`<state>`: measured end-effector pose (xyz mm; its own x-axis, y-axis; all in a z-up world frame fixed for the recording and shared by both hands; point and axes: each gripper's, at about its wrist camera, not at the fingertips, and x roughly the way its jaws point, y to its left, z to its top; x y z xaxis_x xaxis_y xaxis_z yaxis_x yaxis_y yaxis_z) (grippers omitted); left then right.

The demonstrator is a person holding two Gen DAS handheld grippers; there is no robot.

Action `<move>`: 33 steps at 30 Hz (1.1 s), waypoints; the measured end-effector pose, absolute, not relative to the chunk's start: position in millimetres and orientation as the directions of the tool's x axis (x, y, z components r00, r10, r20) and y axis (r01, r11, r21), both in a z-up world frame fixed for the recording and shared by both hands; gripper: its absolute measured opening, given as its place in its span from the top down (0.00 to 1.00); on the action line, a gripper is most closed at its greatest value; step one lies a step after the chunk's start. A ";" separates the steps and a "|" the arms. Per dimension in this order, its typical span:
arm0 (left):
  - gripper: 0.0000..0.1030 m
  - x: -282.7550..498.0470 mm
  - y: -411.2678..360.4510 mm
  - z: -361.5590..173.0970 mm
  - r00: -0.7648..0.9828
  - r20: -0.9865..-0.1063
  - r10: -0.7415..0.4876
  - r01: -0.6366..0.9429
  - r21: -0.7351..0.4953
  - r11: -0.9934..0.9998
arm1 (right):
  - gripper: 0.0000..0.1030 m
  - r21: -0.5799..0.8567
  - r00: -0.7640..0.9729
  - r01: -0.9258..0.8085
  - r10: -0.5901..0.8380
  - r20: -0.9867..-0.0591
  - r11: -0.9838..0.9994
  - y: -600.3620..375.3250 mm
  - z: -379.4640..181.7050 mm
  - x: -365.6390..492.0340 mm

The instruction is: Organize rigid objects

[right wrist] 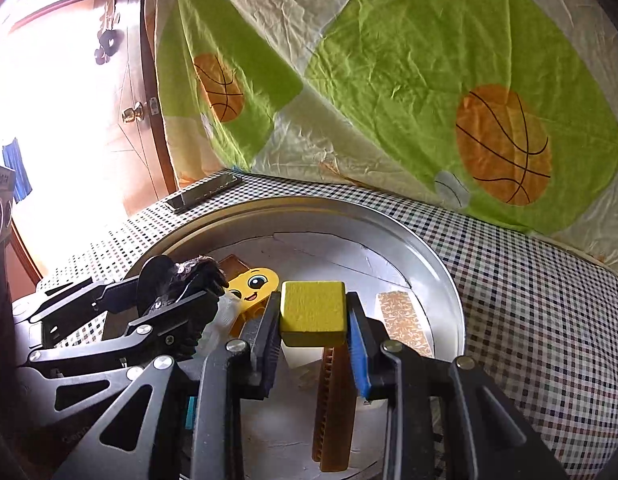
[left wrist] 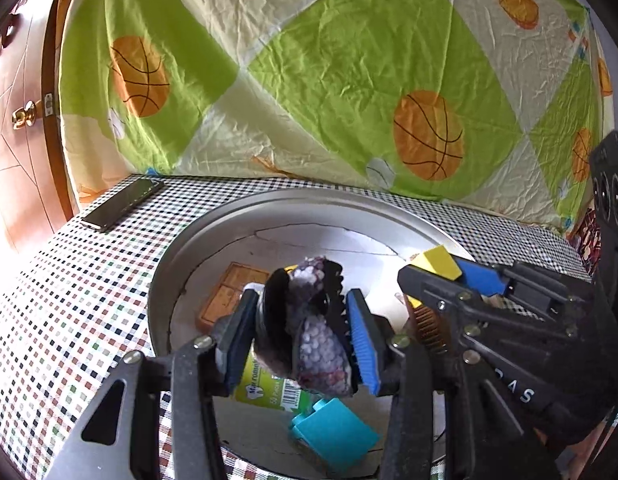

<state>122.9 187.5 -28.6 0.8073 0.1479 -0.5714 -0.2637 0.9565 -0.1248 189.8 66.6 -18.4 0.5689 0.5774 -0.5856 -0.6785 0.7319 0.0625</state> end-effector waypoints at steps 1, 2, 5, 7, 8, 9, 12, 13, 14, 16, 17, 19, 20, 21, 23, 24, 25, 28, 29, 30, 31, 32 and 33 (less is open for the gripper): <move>0.56 123.2 188.9 -28.7 0.807 -0.572 0.149 -0.265 -0.125 0.956 | 0.66 0.059 0.578 -0.676 0.578 -0.576 0.735 65.8 -17.2 189.6; 0.55 123.3 189.9 -28.4 0.805 -0.573 0.152 -0.268 -0.122 0.956 | 0.62 0.056 0.587 -0.671 0.576 -0.569 0.739 64.3 -16.1 188.9; 0.48 120.9 191.3 -26.5 0.808 -0.566 0.161 -0.272 -0.117 0.955 | 0.56 0.070 0.599 -0.659 0.578 -0.554 0.749 57.5 -13.5 186.9; 0.36 115.2 190.7 -24.5 0.814 -0.553 0.179 -0.283 -0.107 0.953 | 0.49 0.074 0.616 -0.644 0.574 -0.539 0.762 50.3 -11.6 184.4; 0.28 111.4 190.6 -23.1 0.819 -0.542 0.188 -0.287 -0.105 0.952 | 0.45 0.080 0.626 -0.635 0.572 -0.530 0.768 45.6 -10.5 182.5; 0.20 106.3 189.2 -21.6 0.825 -0.529 0.199 -0.294 -0.101 0.950 | 0.43 0.089 0.633 -0.626 0.572 -0.522 0.775 40.9 -9.5 180.3; 0.06 92.5 183.1 -16.0 0.837 -0.494 0.234 -0.309 -0.073 0.948 | 0.35 0.086 0.661 -0.604 0.558 -0.502 0.793 29.0 -7.1 169.6; 0.04 88.6 180.7 -13.4 0.840 -0.481 0.251 -0.316 -0.058 0.947 | 0.32 0.073 0.673 -0.597 0.549 -0.496 0.799 26.5 -5.8 164.8; 0.01 84.3 178.7 -10.5 0.841 -0.468 0.272 -0.327 -0.040 0.944 | 0.30 0.058 0.687 -0.591 0.539 -0.487 0.805 24.5 -4.2 159.6; 0.01 76.5 175.1 -5.1 0.846 -0.445 0.293 -0.340 -0.028 0.940 | 0.26 0.037 0.711 -0.577 0.523 -0.470 0.816 20.8 -0.4 151.1; 0.00 73.2 174.2 -2.4 0.850 -0.437 0.293 -0.340 -0.031 0.940 | 0.24 0.035 0.720 -0.571 0.520 -0.460 0.820 18.5 2.1 147.1; 0.00 67.1 172.8 2.5 0.855 -0.431 0.288 -0.335 -0.035 0.942 | 0.23 0.034 0.729 -0.568 0.521 -0.444 0.823 14.9 7.3 140.8; 0.01 64.0 172.0 4.7 0.857 -0.426 0.288 -0.334 -0.036 0.942 | 0.23 0.030 0.734 -0.567 0.521 -0.435 0.823 13.4 10.8 136.8; 0.00 60.7 171.4 6.9 0.859 -0.420 0.295 -0.339 -0.034 0.940 | 0.22 0.026 0.739 -0.566 0.521 -0.427 0.824 12.4 13.7 133.7; 0.00 55.3 170.1 10.0 0.855 -0.412 0.314 -0.355 -0.023 0.935 | 0.21 0.019 0.751 -0.564 0.522 -0.404 0.826 9.4 20.8 126.4; 0.00 54.0 170.1 11.1 0.853 -0.415 0.316 -0.356 -0.021 0.934 | 0.21 0.018 0.755 -0.562 0.522 -0.397 0.827 8.3 23.8 124.2; 0.00 53.0 171.2 12.1 0.851 -0.422 0.312 -0.354 -0.024 0.935 | 0.21 0.021 0.758 -0.561 0.523 -0.390 0.828 7.0 26.7 122.1; 0.00 49.3 175.9 14.0 0.848 -0.432 0.309 -0.360 -0.041 0.932 | 0.20 0.029 0.757 -0.567 0.534 -0.376 0.823 4.8 35.3 115.9; 0.00 47.2 177.0 14.4 0.845 -0.433 0.314 -0.366 -0.041 0.930 | 0.19 0.027 0.756 -0.572 0.539 -0.371 0.820 5.4 38.2 113.7; 0.00 46.8 178.9 15.0 0.843 -0.436 0.316 -0.370 -0.044 0.928 | 0.19 0.025 0.754 -0.578 0.545 -0.368 0.816 6.5 40.5 111.6; 0.00 46.4 181.7 15.8 0.841 -0.441 0.313 -0.372 -0.051 0.927 | 0.16 0.023 0.750 -0.585 0.552 -0.364 0.810 8.1 42.7 109.0; 0.01 45.9 183.3 16.2 0.840 -0.444 0.312 -0.374 -0.058 0.926 | 0.15 0.021 0.748 -0.591 0.558 -0.360 0.806 9.6 44.3 107.3; 0.00 45.3 184.8 17.0 0.839 -0.445 0.314 -0.378 -0.060 0.924 | 0.15 0.017 0.746 -0.596 0.562 -0.356 0.802 11.3 45.5 105.9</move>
